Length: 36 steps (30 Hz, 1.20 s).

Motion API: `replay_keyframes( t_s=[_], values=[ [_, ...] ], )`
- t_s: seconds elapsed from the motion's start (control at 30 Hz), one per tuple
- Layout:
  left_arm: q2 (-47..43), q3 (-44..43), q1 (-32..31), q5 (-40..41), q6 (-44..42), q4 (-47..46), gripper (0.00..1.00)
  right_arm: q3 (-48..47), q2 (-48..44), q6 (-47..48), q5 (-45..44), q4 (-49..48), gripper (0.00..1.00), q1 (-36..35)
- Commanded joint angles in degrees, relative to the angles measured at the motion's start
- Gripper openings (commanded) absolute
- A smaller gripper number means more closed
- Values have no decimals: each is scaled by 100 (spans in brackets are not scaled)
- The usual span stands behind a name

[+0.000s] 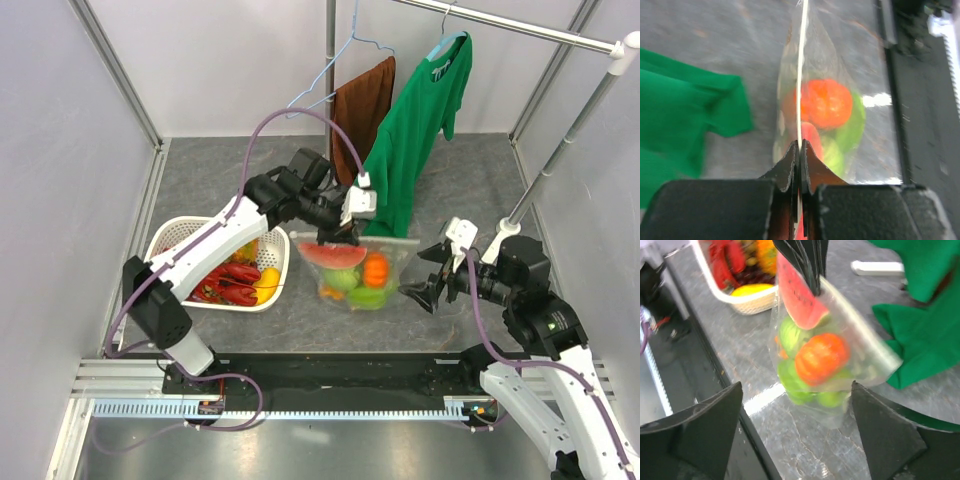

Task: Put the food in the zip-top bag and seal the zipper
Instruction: Place the zipper food storage bag at the center of the board, then reset both arms

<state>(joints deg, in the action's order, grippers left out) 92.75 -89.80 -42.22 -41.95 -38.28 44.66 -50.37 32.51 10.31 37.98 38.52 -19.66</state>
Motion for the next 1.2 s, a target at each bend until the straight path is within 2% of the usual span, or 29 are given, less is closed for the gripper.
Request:
replay_keyframes(
  t_s=[0.0, 0.1, 0.2, 0.27, 0.43, 0.6, 0.7, 0.73, 0.8, 0.83, 0.9, 0.93, 1.07, 1.17],
  values=[
    [436, -1099, 64, 616, 392, -239, 2, -402, 360, -1117, -1019, -609, 98, -12],
    [472, -1400, 108, 776, -213, -239, 2, -640, 475, -1495, -1354, -679, 98, -3],
    [314, -1120, 38, 899, -689, -248, 2, -755, 397, -1847, -1503, -785, 98, -12],
    [165, -611, -189, 1005, -794, -256, 2, -755, 326, -2050, -1600, -802, 98, -12],
    [-187, 1408, -1163, 1199, 21, -950, 2, -606, 203, -2226, -1749, -776, 98, -12],
    [-266, 2334, -1667, 1084, 1321, -1565, 3, -527, 27, -2235, -1829, -557, 98, -12],
    [-65, 2485, -1667, 1119, 1903, -1838, 23, -448, 27, -2243, -1864, -451, 98, -3],
    [-38, 2424, -1676, 1180, 1999, -1839, 35, -430, 27, -2243, -1873, -399, 98, -11],
    [-168, 2345, -1667, 1190, 2141, -1830, 44, -421, 27, -2209, -1882, -328, 98, -12],
    [-291, 2327, -1667, 1068, 2141, -1821, 56, -421, 10, -2200, -1890, -267, 98, -12],
    [-537, 2265, -1667, 716, 2123, -1716, 88, -421, 18, -2164, -1925, -214, 98, -20],
    [-765, 2152, -1667, 671, 2114, -1681, 99, -430, 27, -2182, -1934, -179, 98, -12],
    [-1048, 1502, -1606, 750, 1860, -875, 100, -561, 106, -2217, -2004, -29, 98, 6],
    [-1513, 1351, -1325, 707, 2025, -749, 100, -667, 168, -2173, -2198, 138, 98, -12]
  ],
)
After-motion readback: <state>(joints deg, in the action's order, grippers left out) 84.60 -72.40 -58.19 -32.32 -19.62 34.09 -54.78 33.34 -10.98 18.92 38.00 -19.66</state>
